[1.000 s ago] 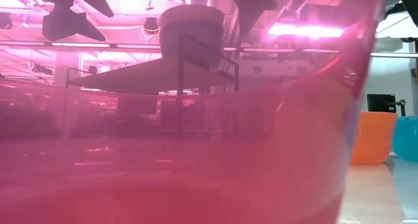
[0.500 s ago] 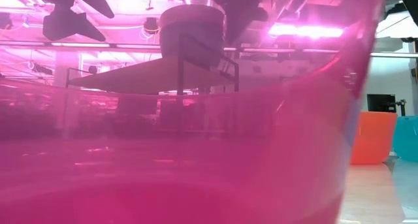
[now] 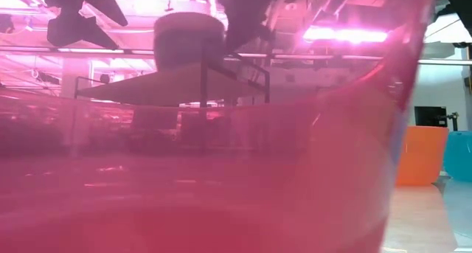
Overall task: Place and stack bowls onto a shelf
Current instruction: Adjust the stacked bowls on the shelf
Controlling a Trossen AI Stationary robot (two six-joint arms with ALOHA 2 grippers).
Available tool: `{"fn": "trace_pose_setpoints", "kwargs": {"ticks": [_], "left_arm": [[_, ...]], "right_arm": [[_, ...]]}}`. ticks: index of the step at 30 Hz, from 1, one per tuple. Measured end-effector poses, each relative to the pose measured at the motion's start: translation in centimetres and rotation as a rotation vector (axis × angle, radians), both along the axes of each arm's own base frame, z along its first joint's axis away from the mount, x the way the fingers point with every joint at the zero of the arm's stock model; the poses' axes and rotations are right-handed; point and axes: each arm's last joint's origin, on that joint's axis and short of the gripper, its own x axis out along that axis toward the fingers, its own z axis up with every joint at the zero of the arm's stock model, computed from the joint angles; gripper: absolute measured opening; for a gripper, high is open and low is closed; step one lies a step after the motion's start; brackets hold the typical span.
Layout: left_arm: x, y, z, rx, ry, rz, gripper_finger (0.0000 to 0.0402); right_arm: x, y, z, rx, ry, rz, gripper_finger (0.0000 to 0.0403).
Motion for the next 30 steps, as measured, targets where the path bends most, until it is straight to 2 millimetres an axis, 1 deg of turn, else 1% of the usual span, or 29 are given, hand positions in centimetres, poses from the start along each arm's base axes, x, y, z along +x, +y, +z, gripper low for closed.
{"fn": "trace_pose_setpoints", "kwargs": {"ticks": [4,9,12,15,18,20,22,27,30], "left_arm": [[0.0,0.0,0.0,0.009,-0.001,0.010,0.0240],[0.0,0.2,0.1,0.035,-0.022,0.055,0.0240],[0.1,0.4,0.4,0.071,-0.069,0.127,0.0240],[0.3,0.5,0.7,0.114,-0.120,0.200,0.0240],[0.7,0.5,0.7,0.149,-0.145,0.253,0.0240],[1.3,0.3,0.5,0.151,-0.148,0.257,0.0240],[2.4,-0.1,0.3,0.137,-0.157,0.246,0.0240],[6.0,-1.8,-1.3,0.128,-0.155,0.162,0.0239],[8.0,-2.7,-2.5,0.119,-0.174,0.161,0.0222]], "right_arm": [[0.7,-0.9,0.2,-0.031,-0.088,0.017,0.0021],[0.7,-2.2,0.5,-0.046,-0.123,-0.016,0.0021],[0.0,-2.5,2.2,-0.050,-0.151,-0.029,0.0021],[-1.0,-2.1,4.7,-0.057,-0.178,-0.024,0.0022],[-1.6,-1.4,6.2,-0.080,-0.176,-0.032,0.0022],[-2.3,-1.0,6.7,-0.106,-0.118,-0.052,0.0022],[-2.9,-0.7,7.2,-0.147,-0.073,-0.079,0.0022],[-4.1,-0.6,7.9,-0.203,0.010,-0.104,0.0022],[-4.5,-0.8,8.2,-0.204,0.022,-0.106,0.0022]]}}
